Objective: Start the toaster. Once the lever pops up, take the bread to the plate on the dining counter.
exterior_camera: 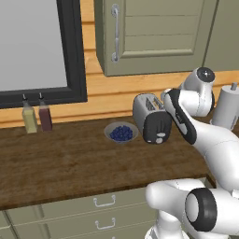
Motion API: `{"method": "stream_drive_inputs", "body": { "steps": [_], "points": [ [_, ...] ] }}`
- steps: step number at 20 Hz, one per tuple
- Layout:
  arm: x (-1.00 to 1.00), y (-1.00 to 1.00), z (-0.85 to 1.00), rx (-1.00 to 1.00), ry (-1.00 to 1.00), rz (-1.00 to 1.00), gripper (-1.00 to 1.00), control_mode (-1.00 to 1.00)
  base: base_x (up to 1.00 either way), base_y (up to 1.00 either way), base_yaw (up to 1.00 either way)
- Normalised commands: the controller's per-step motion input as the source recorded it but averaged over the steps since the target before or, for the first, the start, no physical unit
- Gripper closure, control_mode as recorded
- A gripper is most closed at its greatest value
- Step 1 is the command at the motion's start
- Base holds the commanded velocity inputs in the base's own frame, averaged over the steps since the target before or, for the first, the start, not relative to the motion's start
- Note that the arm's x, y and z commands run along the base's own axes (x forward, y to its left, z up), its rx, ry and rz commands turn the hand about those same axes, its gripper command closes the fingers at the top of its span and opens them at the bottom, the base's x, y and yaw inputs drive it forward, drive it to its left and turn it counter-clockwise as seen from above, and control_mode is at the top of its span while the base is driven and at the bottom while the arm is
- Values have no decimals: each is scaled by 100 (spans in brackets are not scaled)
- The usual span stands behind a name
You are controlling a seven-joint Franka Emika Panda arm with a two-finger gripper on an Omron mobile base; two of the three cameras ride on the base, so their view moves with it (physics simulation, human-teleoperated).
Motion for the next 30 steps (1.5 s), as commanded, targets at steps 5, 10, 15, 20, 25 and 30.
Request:
{"method": "stream_drive_inputs", "body": {
  "steps": [5, 10, 15, 20, 25, 30],
  "points": [
    [0, 0, 0, 0, 0, 0, -100, -100, 0, 0, 0],
    [0, 0, 0, 0, 0, 0, -100, -100, 0, 0, 0],
    [0, 0, 0, 0, 0, 0, -100, -100, 0, 0, 0],
    [0, 0, 0, 0, 0, 0, -100, -100, 0, 0, 0],
    [0, 0, 0, 0, 0, 0, -100, -100, 0, 0, 0],
    [0, 0, 0, 0, 0, 0, -100, -100, 0, 0, 0]
  ]
}}
